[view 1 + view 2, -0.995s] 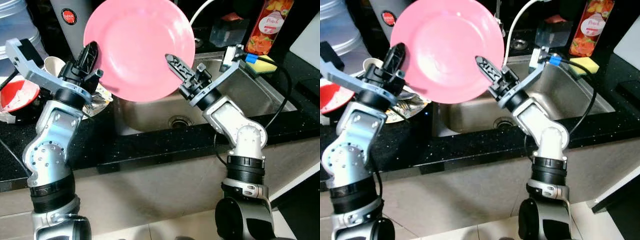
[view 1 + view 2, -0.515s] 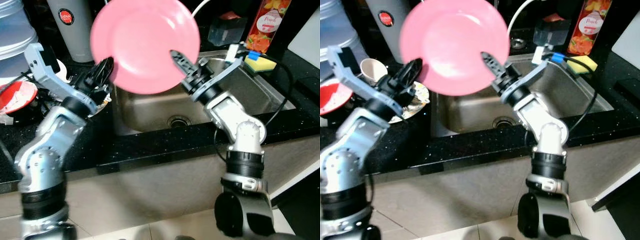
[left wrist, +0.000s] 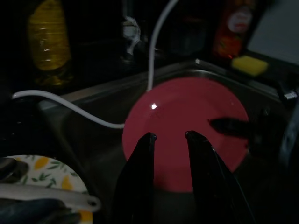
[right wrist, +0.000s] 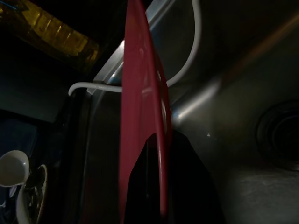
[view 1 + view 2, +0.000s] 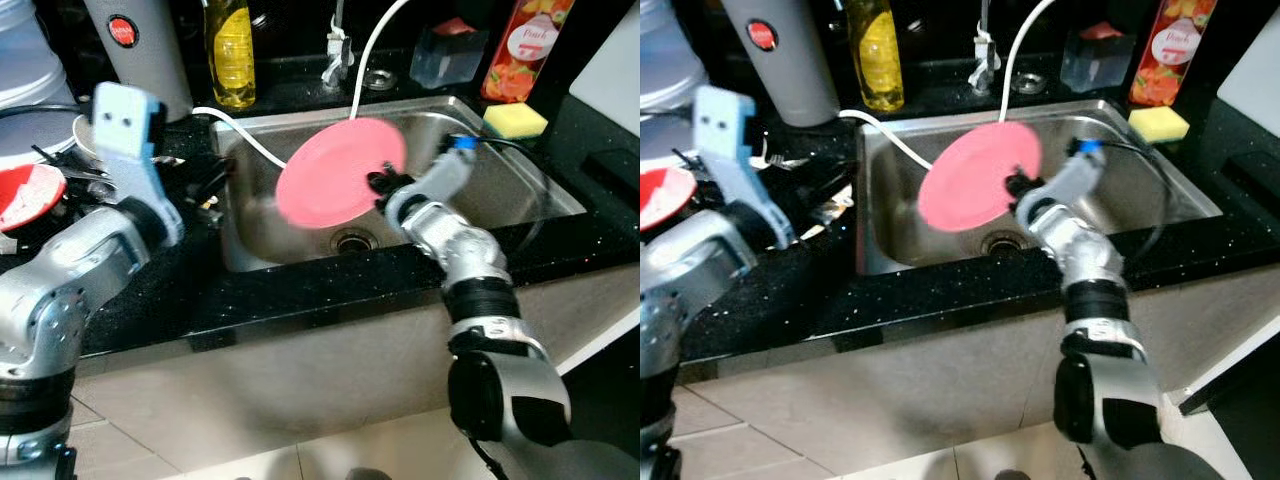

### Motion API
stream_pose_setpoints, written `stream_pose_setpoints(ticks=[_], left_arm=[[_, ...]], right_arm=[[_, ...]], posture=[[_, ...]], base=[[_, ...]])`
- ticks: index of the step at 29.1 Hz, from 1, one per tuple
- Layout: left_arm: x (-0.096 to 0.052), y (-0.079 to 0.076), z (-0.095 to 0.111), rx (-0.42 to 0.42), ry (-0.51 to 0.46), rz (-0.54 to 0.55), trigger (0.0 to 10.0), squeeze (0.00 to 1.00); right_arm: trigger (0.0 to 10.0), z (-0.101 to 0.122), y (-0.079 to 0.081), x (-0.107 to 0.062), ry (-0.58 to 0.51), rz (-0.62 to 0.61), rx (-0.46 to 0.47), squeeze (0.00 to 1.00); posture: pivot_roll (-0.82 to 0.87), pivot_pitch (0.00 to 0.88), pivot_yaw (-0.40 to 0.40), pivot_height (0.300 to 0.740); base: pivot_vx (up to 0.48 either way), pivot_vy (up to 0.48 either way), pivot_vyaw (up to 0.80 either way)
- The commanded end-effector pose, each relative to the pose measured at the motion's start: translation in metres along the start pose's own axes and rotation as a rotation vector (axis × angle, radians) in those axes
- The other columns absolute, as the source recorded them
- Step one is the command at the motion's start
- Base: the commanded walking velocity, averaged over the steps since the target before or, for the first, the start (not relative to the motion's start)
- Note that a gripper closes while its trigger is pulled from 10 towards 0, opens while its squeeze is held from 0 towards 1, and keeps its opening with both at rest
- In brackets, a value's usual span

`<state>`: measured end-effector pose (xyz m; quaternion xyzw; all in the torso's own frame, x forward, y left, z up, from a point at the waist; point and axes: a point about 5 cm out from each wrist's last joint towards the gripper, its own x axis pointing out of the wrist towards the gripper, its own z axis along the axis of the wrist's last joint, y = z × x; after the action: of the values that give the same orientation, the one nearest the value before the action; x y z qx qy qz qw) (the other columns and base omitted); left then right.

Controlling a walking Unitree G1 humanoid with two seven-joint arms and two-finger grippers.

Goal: Kitchen organization

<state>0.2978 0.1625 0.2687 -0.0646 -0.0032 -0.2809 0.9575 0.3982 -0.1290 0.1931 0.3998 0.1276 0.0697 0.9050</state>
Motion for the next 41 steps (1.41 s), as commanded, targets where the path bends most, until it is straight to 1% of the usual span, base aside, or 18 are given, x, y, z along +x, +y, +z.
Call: stream_pose_setpoints(ticks=[1, 3, 8, 11, 15, 16, 17, 18, 23, 27, 30, 31, 34, 36, 37, 39, 40, 41], left_arm=[[0.014, 0.012, -0.013, -0.135, 0.064, 0.003, 10.0, 0.00], [0.025, 0.018, -0.022, -0.211, 0.105, 0.003, 10.0, 0.00], [0.040, 0.028, -0.045, -0.269, 0.221, 0.021, 10.0, 0.00], [0.048, 0.030, -0.051, -0.239, 0.274, 0.010, 10.0, 0.00], [0.062, 0.029, -0.040, -0.178, 0.291, -0.027, 10.0, 0.00], [0.065, 0.027, -0.037, -0.167, 0.287, -0.043, 10.0, 0.00], [0.066, 0.026, -0.035, -0.161, 0.284, -0.055, 10.0, 0.00], [0.069, 0.023, -0.032, -0.152, 0.280, -0.077, 10.0, 0.00], [0.076, 0.014, -0.028, -0.137, 0.287, -0.146, 10.0, 0.00], [0.080, 0.008, -0.034, -0.131, 0.308, -0.172, 10.0, 0.00], [0.081, 0.008, -0.035, -0.136, 0.304, -0.182, 10.0, 0.00], [0.080, 0.008, -0.034, -0.140, 0.297, -0.180, 10.0, 0.00], [0.079, 0.008, -0.031, -0.147, 0.280, -0.175, 10.0, 0.00], [0.074, 0.016, -0.020, -0.126, 0.221, -0.114, 10.0, 0.00], [0.074, 0.016, -0.020, -0.126, 0.221, -0.114, 10.0, 0.00], [0.066, 0.025, -0.006, -0.093, 0.157, -0.010, 10.0, 0.00], [0.062, 0.029, 0.001, -0.073, 0.122, 0.047, 10.0, 0.00], [0.062, 0.029, 0.001, -0.073, 0.122, 0.047, 10.0, 0.00]], right_arm=[[10.0, -0.004, 0.007, 0.007, -0.020, -0.002, -0.003, 0.00], [10.0, -0.011, 0.009, 0.010, -0.018, 0.000, -0.006, 0.00], [10.0, -0.022, 0.006, 0.016, -0.021, -0.024, -0.041, 0.00], [10.0, -0.028, 0.003, 0.017, -0.017, -0.048, -0.029, 0.00], [10.0, -0.036, 0.000, 0.019, -0.001, -0.099, 0.023, 0.00], [10.0, -0.038, -0.001, 0.019, 0.002, -0.121, 0.038, 0.33], [10.0, -0.039, -0.002, 0.019, 0.004, -0.136, 0.047, 0.33], [10.0, -0.040, -0.001, 0.020, 0.007, -0.148, 0.046, 1.00], [10.0, -0.042, 0.011, 0.023, 0.010, -0.126, -0.008, 1.00], [10.0, -0.033, 0.032, 0.026, -0.029, -0.045, -0.102, 1.00], [10.0, -0.026, 0.038, 0.026, -0.061, -0.020, -0.131, 1.00], [10.0, -0.019, 0.043, 0.026, -0.092, -0.001, -0.142, 0.00], [10.0, -0.006, 0.051, 0.025, -0.156, 0.042, -0.160, 0.00], [10.0, 0.016, 0.075, 0.021, -0.285, 0.158, -0.290, 0.00], [10.0, 0.016, 0.075, 0.021, -0.285, 0.158, -0.290, 0.00], [10.0, 0.029, 0.098, 0.012, -0.364, 0.311, -0.422, 0.00], [10.0, 0.032, 0.106, 0.008, -0.375, 0.377, -0.460, 0.00], [10.0, 0.032, 0.106, 0.008, -0.375, 0.377, -0.460, 0.00]], posture=[[-0.05, 0.000, 0.034, 0.740], [-0.05, 0.000, 0.049, 0.740], [-0.07, 0.000, 0.080, 0.740], [-0.07, 0.000, 0.098, 0.740], [-0.06, 0.000, 0.102, 0.740], [-0.06, 0.000, 0.101, 0.740], [-0.06, 0.000, 0.101, 0.740], [-0.05, 0.000, 0.097, 0.740], [-0.04, 0.000, 0.088, 0.740], [-0.04, 0.000, 0.076, 0.740], [-0.05, 0.000, 0.072, 0.740], [-0.05, 0.000, 0.070, 0.740], [-0.05, 0.000, 0.068, 0.740], [-0.05, 0.000, 0.072, 0.740], [-0.05, 0.000, 0.072, 0.740], [-0.06, 0.000, 0.074, 0.740], [-0.06, 0.000, 0.074, 0.740], [-0.06, 0.000, 0.074, 0.740]], base=[[0.000, 0.000, 0.00], [0.000, 0.000, 0.00], [0.000, 0.000, 0.00], [0.000, 0.000, 0.00], [0.000, 0.000, 0.00], [0.000, 0.000, 0.00], [0.000, 0.000, 0.00], [0.000, 0.000, 0.00], [0.000, 0.000, 0.00], [0.000, 0.000, 0.00], [0.000, 0.000, 0.00], [0.000, 0.000, 0.00], [0.000, 0.000, 0.00], [0.000, 0.000, 0.00], [0.000, 0.000, 0.00], [0.000, 0.000, 0.00], [0.000, 0.000, 0.00], [0.000, 0.000, 0.00]])
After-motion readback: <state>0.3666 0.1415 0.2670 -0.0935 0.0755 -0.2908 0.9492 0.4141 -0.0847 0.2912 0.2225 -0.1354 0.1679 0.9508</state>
